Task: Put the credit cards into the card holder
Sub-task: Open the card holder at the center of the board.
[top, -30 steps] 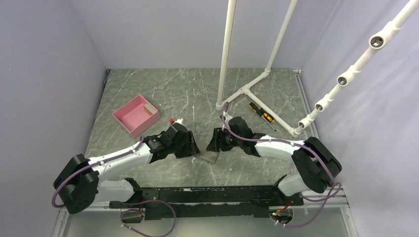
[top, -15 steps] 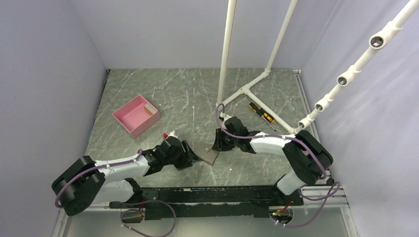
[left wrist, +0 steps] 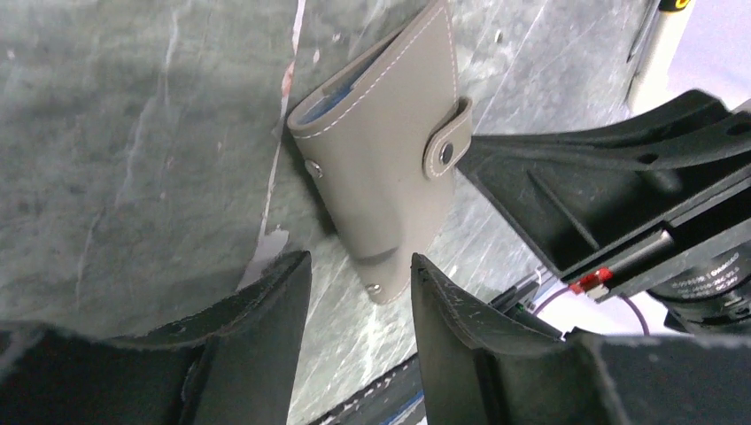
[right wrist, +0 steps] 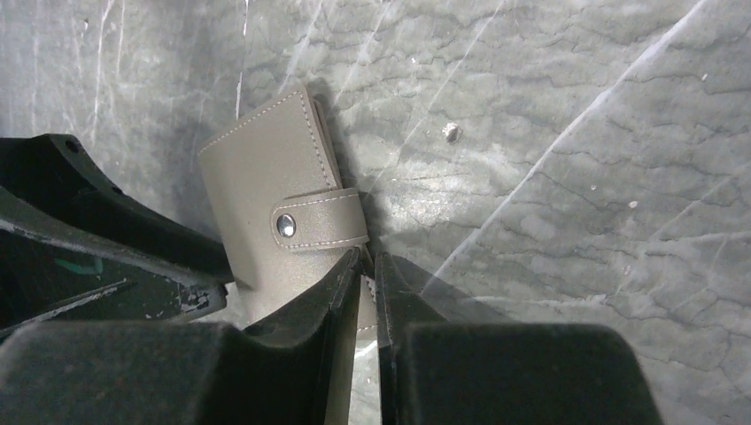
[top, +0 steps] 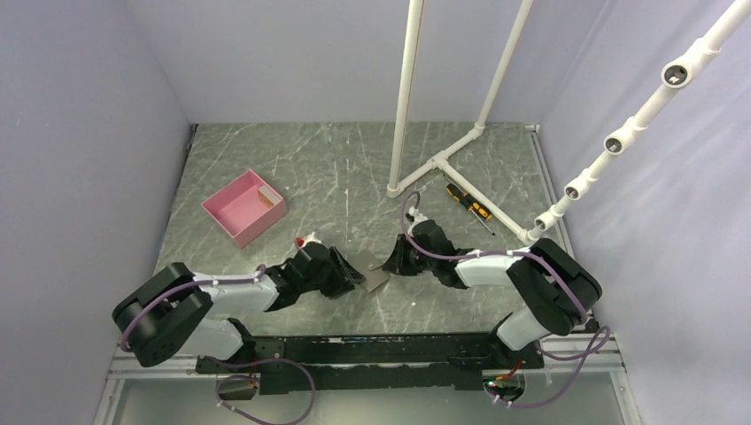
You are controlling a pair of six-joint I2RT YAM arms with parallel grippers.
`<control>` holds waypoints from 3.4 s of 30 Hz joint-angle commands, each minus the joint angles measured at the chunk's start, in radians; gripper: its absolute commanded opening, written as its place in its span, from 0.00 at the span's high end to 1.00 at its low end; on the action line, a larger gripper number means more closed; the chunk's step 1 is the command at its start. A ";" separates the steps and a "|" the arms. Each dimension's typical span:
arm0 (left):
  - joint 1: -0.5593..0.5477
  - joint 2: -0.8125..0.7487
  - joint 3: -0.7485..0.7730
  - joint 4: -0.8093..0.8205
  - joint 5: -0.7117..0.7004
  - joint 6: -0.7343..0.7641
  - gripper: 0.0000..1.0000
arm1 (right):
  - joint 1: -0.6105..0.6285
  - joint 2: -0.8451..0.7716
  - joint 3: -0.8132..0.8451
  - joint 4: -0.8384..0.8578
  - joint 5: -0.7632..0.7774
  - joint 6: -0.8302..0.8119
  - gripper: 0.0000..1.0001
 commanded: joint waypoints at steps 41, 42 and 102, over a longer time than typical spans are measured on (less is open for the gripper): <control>-0.002 0.080 0.103 0.133 0.042 0.190 1.00 | 0.343 0.122 0.334 -0.375 0.678 -0.187 0.49; -0.003 0.082 0.100 0.144 0.048 0.185 1.00 | 0.344 0.138 0.346 -0.396 0.721 -0.161 0.50; 0.003 0.030 0.203 -0.196 -0.016 0.275 0.56 | 0.064 -0.194 0.167 -0.291 0.145 -0.096 1.00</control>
